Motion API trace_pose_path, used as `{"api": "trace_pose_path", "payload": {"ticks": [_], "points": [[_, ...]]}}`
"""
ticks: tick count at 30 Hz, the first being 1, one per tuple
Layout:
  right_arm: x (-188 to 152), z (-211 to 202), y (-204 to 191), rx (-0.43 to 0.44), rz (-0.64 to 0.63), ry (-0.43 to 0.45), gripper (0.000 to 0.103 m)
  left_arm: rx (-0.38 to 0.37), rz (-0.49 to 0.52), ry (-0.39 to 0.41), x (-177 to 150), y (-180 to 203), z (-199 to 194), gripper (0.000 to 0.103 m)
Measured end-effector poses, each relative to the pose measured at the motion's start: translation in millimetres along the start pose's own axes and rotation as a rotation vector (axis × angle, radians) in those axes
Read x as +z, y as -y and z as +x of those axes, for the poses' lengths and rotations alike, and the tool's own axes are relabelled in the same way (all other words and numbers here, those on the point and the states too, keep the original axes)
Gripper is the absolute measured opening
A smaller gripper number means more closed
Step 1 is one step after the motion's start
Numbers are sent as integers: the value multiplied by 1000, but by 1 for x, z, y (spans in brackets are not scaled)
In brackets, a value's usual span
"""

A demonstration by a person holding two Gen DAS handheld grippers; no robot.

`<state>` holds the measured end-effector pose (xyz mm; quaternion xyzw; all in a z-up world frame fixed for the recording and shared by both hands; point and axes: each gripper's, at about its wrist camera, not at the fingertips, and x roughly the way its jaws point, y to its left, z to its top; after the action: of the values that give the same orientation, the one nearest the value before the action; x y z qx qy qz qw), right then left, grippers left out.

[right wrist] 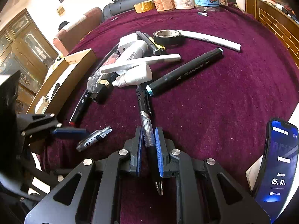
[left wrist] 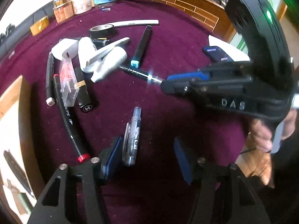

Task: Organize rigid objects
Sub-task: 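Grasp the clear ballpoint pen with the right gripper while the left grasps a clear pen, then carry both pens into the box and open both grippers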

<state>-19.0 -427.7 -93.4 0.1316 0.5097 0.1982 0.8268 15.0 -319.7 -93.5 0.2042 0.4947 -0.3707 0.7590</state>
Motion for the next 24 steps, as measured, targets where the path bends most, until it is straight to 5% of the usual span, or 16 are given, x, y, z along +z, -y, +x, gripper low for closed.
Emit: {"api": "trace_pose_path", "payload": {"ticks": [2, 5, 8, 11, 15, 24], "points": [[0, 0, -2, -12, -2, 0, 13, 11, -11, 6, 3, -2, 1, 54], [-1, 0, -5, -37, -2, 2, 13, 71, -14, 25, 7, -3, 2, 29], [-6, -2, -10, -69, -10, 16, 14, 103, -18, 51, 6, -2, 3, 16], [-14, -2, -25, -109, -55, 30, 14, 120, -15, 80, 0, 0, 1, 14], [-13, 2, -38, -132, -63, 32, 12, 52, -134, 103, -7, -16, -4, 13], [-7, -18, -72, 97, -14, 84, 11, -24, -346, 240, -37, -44, -66, 13]]}}
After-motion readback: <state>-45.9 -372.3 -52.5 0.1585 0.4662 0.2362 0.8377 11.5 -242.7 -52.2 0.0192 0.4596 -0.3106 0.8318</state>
